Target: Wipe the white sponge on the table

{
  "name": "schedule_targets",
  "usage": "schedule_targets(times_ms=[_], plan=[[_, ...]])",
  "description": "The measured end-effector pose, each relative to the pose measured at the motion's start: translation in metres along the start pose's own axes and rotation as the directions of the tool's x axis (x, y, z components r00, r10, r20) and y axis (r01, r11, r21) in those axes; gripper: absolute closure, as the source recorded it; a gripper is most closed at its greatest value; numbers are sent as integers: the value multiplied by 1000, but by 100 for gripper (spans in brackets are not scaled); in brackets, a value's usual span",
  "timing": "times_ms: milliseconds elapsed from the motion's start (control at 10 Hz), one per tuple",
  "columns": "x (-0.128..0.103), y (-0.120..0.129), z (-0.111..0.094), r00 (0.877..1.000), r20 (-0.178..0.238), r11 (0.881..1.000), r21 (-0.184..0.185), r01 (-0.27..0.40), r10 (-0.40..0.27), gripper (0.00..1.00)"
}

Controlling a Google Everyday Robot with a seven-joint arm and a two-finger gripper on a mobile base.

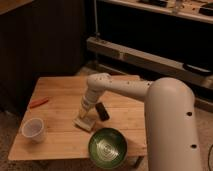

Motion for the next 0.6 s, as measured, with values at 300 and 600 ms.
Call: schedule_targets(times_ms=[300, 600], plan=[[-1, 13, 20, 995, -65, 996, -48, 77, -80, 100], [-9, 31, 28, 973, -127, 979, -91, 184, -195, 100]])
